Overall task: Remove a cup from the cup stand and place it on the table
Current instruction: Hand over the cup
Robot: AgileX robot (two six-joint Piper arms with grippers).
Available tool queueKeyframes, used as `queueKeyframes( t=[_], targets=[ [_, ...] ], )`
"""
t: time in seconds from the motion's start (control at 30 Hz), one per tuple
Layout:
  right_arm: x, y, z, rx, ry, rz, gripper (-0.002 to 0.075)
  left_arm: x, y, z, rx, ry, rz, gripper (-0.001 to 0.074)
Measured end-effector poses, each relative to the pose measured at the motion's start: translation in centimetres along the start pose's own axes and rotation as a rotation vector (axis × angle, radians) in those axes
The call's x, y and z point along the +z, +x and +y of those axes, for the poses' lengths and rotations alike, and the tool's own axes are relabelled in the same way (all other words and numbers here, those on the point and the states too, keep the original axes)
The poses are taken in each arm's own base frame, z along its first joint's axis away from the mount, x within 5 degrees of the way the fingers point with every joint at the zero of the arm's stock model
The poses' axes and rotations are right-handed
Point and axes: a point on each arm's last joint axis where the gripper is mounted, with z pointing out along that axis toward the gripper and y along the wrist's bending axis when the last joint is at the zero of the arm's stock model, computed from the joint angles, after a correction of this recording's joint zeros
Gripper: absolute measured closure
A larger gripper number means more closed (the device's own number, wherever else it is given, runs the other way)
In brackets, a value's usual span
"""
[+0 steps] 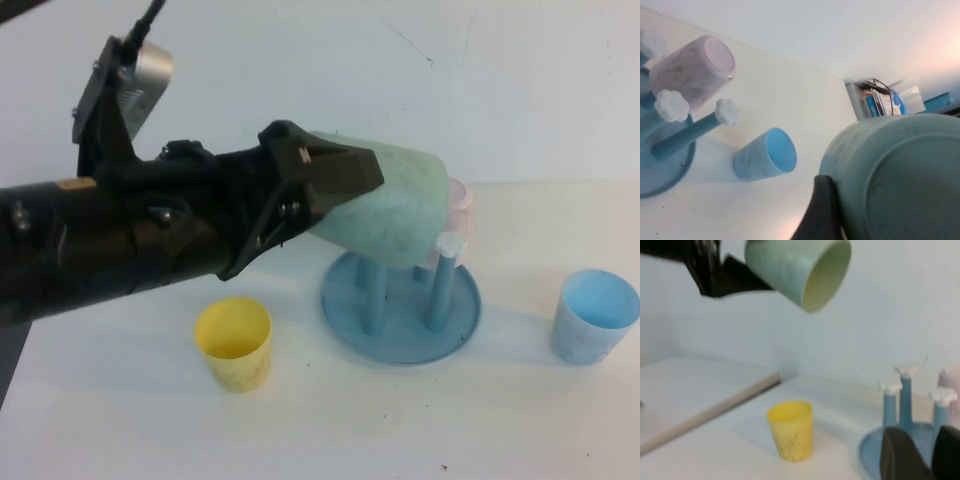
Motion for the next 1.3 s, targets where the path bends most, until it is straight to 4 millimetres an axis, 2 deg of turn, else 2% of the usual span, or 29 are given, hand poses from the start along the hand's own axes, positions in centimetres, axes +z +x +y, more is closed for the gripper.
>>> queueKeyframes(
  t=[0.2, 0.47, 0.73, 0.9, 1.0, 1.17, 1.3],
  targets=[
    [2.8, -1.5, -1.0, -0.031, -0.074, 0.143, 0.0572, 1.8, 0.0, 0.7, -0.105, 0.019, 0.027, 0.0169],
    [8.4, -4.0, -2.9, -0.007, -0.299, 0.250, 0.0571, 5.4, -0.4, 2.8, -0.249, 0.113, 0.109, 0.0169],
    [12.5, -4.3, -4.8, 0.035, -0.467, 0.267, 0.0571, 5.6, -3.1, 7.6, -0.352, 0.184, 0.220, 0.0169],
    [14.0, -4.9, -5.6, -0.022, -0.521, 0.233, 0.0566, 5.3, -3.8, 8.8, -0.395, 0.193, 0.231, 0.0169],
    [15.0, -5.4, -6.0, -0.052, -0.561, 0.204, 0.0509, 5.2, -3.8, 8.8, -0.401, 0.200, 0.236, 0.0169],
    [16.9, -5.7, -7.1, -0.064, -0.585, 0.194, 0.0300, 5.2, -3.8, 8.7, -0.412, 0.204, 0.245, 0.0169],
    [18.9, -5.7, -7.0, -0.066, -0.630, 0.198, 0.0244, 5.2, -3.8, 8.7, -0.417, 0.203, 0.245, 0.0169]
  ],
)
